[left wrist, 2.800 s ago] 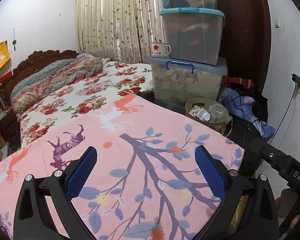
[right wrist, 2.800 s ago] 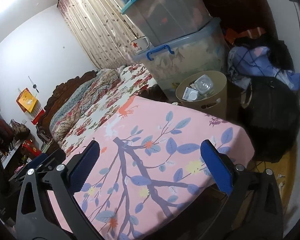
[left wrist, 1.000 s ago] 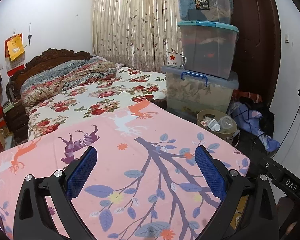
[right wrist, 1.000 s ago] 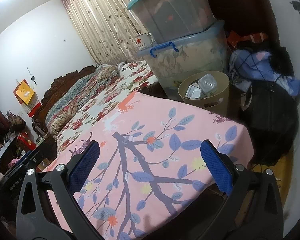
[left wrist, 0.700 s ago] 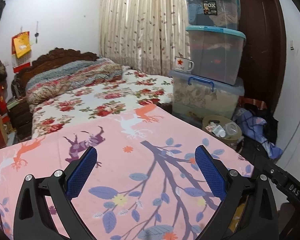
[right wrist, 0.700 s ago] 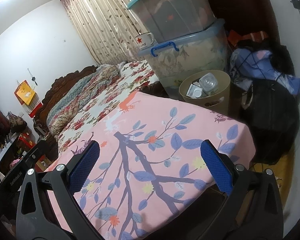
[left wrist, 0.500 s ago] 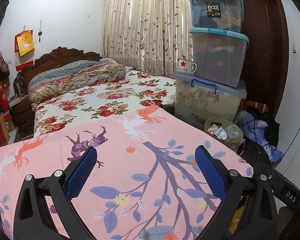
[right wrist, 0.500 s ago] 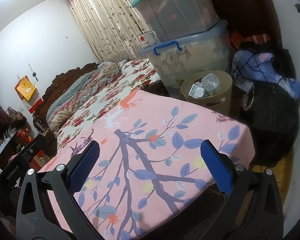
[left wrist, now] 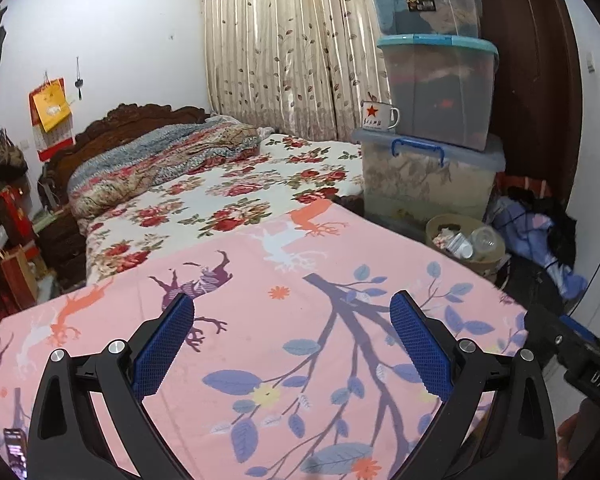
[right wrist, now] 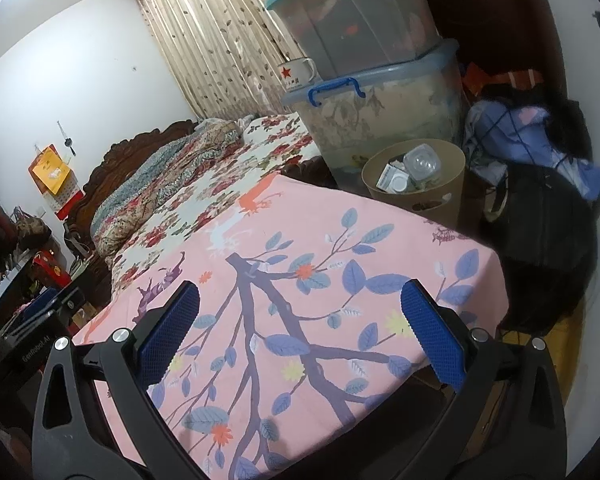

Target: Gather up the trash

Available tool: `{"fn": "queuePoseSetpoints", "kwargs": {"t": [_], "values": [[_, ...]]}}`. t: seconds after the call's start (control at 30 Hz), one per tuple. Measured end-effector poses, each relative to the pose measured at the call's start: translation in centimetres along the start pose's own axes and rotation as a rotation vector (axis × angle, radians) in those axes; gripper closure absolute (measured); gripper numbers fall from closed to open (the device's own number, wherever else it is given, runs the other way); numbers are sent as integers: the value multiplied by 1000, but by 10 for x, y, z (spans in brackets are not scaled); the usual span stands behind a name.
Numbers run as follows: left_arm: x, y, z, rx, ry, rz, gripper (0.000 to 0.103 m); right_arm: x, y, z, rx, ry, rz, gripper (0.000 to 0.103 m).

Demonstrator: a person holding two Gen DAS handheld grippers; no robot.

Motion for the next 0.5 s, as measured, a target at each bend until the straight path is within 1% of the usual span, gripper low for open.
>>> {"fn": "queuePoseSetpoints", "kwargs": {"t": [0.13, 0.3, 0.5], "values": [[2, 1, 0, 7, -16, 7, 8, 3, 1, -1, 5, 1, 11, 3], [5, 2, 0, -2, 24, 22, 8, 4, 2, 0, 2, 3, 12, 3], [11, 4, -3, 9, 24, 43, 8, -2, 3, 5, -13, 0, 4, 3]]}}
Point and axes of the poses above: each gripper's, at about its wrist camera, not at the fingertips, and x roughly the way its jaws point, z to its left, y to its underside, the point moved 10 cm from there along x, roughly the way its jaws point, and after that the axes turned 14 degrees about z, right-handed, at the moved point
